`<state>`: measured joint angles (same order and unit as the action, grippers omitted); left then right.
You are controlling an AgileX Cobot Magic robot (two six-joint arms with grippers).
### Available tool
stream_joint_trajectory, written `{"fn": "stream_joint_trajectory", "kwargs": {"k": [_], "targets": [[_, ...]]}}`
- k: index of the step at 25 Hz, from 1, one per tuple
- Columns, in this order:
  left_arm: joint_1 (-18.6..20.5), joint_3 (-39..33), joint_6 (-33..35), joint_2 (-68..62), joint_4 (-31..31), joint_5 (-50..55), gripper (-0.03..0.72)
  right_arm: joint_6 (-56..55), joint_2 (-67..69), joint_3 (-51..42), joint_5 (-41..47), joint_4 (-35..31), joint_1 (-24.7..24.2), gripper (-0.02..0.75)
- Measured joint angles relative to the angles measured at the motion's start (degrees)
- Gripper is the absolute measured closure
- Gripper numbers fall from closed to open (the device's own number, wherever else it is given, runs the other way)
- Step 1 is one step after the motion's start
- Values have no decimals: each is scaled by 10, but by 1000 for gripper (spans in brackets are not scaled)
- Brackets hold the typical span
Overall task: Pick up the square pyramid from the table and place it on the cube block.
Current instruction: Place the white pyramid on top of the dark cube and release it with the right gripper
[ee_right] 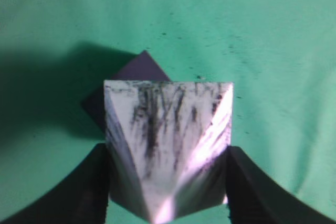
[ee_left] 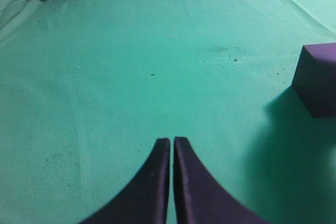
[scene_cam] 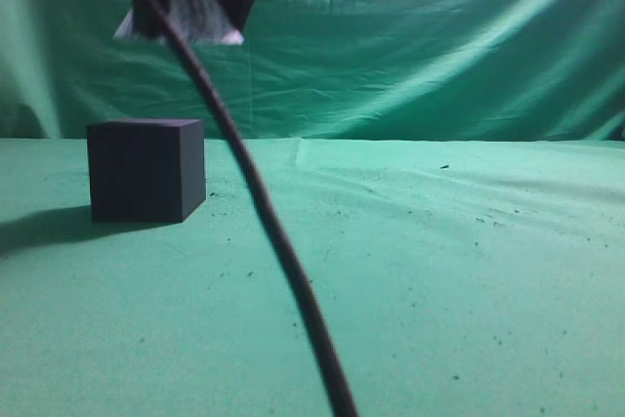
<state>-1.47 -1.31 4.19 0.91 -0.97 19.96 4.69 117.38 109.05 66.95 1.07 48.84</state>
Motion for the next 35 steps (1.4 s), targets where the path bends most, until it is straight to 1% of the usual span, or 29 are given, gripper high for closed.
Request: {"fn": "stream_joint_trajectory", "kwargs": {"k": [4, 9, 19, 20, 22, 25, 26, 27, 28, 32, 34, 35], "targets": [[0, 0, 0, 0, 0, 0, 688, 0, 56, 41, 21, -1, 14, 332], [0, 0, 0, 0, 0, 0, 688, 0, 90, 52, 21, -2, 18, 332], [0, 0, 0, 0, 0, 0, 688, 19, 100, 59, 15, -14, 18, 332], [0, 0, 0, 0, 0, 0, 688, 21, 95, 62, 15, -15, 18, 374], [0, 0, 0, 0, 0, 0, 688, 22, 95, 62, 15, -16, 18, 361], [0, 0, 0, 0, 0, 0, 688, 24, 100, 79, 32, -19, 18, 154], [0, 0, 0, 0, 0, 0, 688, 24, 100, 93, 38, -19, 18, 109], [0, 0, 0, 0, 0, 0, 688, 25, 98, 112, 40, -20, 18, 83], [0, 0, 0, 0, 0, 0, 688, 25, 96, 132, 40, -20, 18, 94], [0, 0, 0, 0, 0, 0, 688, 6, 62, 191, 43, -23, 18, 94], [0, 0, 0, 0, 0, 0, 688, 2, 35, 202, 45, -23, 18, 234], [0, 0, 0, 0, 0, 0, 688, 2, 19, 205, 47, -23, 18, 321]]}}
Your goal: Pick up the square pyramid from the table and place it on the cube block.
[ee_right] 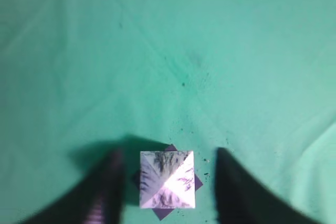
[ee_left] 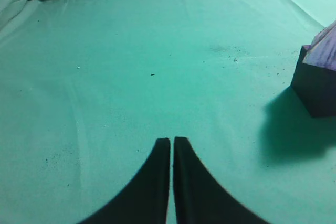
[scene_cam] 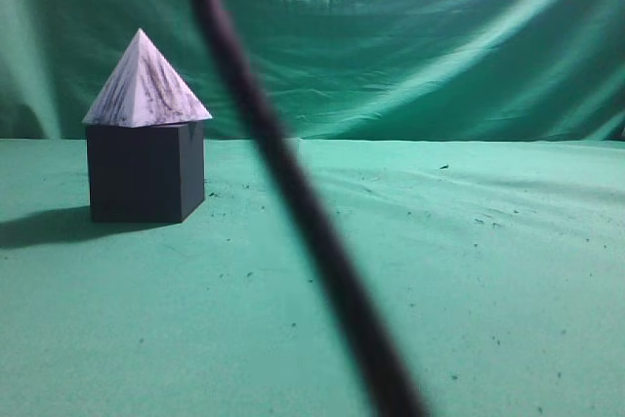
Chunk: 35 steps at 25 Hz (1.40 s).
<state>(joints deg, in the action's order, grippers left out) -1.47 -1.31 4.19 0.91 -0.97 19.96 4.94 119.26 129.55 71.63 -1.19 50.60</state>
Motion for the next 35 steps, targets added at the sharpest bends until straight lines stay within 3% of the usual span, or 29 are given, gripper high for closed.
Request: {"fn": "stream_joint_trajectory", "kwargs": {"k": [3, 7, 16, 20, 27, 35], "targets": [[0, 0, 0, 0, 0, 0, 688, -14, -48, 1, 5, -1, 0, 605], [0, 0, 0, 0, 0, 0, 688, -28, -116, 2, 10, -1, 0, 738], [0, 0, 0, 0, 0, 0, 688, -16, -259, 1, 32, -2, 0, 738], [0, 0, 0, 0, 0, 0, 688, -3, -338, -53, 21, -5, 0, 738], [0, 0, 0, 0, 0, 0, 688, 1, -514, -288, 16, -5, 0, 738], [0, 0, 0, 0, 0, 0, 688, -24, -761, -561, -114, -7, 0, 738]]}}
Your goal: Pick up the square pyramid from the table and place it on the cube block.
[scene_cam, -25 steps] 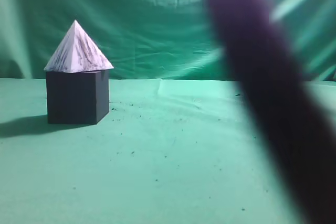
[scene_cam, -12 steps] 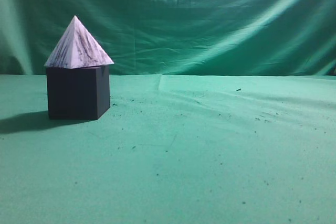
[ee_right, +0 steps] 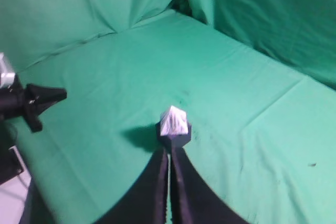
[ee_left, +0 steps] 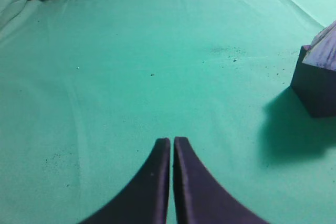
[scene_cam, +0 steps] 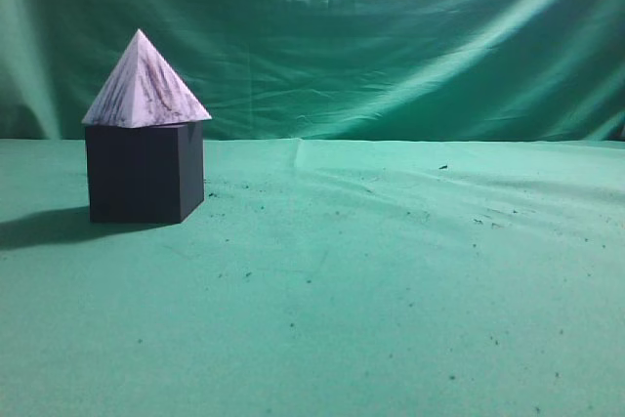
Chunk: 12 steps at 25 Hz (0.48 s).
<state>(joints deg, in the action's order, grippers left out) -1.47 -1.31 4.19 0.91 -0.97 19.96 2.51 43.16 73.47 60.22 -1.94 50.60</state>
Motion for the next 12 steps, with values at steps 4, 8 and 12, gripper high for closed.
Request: {"fn": "stream_joint_trajectory", "kwargs": {"k": [4, 8, 12], "targets": [[0, 0, 0, 0, 0, 0, 688, -5, -85, -71, 24, -12, 0, 738], [0, 0, 0, 0, 0, 0, 688, -19, -139, -133, 28, 6, 0, 738], [0, 0, 0, 0, 0, 0, 688, -85, -203, -223, -36, 72, -6, 738]]}}
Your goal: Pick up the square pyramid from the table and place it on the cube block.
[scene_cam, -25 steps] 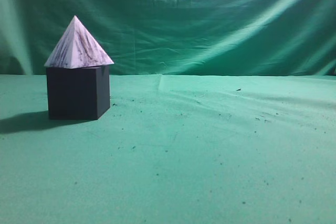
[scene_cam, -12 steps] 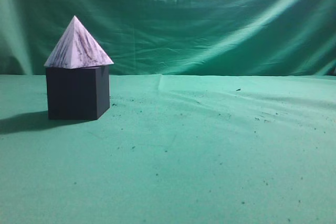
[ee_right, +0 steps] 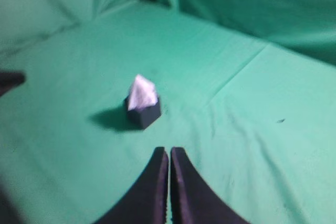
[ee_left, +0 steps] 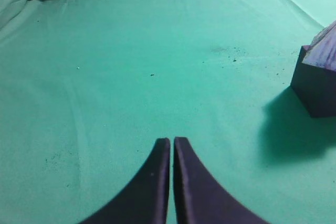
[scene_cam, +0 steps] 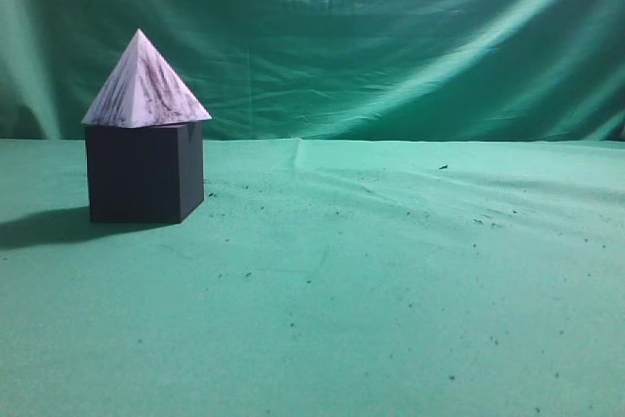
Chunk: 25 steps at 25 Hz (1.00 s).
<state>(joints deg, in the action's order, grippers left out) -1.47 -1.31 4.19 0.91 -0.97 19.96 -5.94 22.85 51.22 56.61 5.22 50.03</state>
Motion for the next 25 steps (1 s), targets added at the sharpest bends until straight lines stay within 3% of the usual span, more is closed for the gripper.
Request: {"fn": "stream_joint_trajectory", "kwargs": {"k": [3, 9, 13, 17, 20, 25], "targets": [[0, 0, 0, 0, 0, 0, 688, -14, -74, -89, -105, 21, -41, 738], [0, 0, 0, 0, 0, 0, 688, 2, -219, -269, -281, 29, -184, 738], [0, 0, 0, 0, 0, 0, 688, 4, -235, -358, -335, 29, -305, 738], [0, 0, 0, 0, 0, 0, 688, 4, -235, -429, -347, 20, -393, 738], [0, 0, 0, 0, 0, 0, 688, 3, -235, -470, -351, 13, -426, 738], [0, 0, 0, 0, 0, 0, 688, 3, -235, -522, -352, 12, -433, 738]]}}
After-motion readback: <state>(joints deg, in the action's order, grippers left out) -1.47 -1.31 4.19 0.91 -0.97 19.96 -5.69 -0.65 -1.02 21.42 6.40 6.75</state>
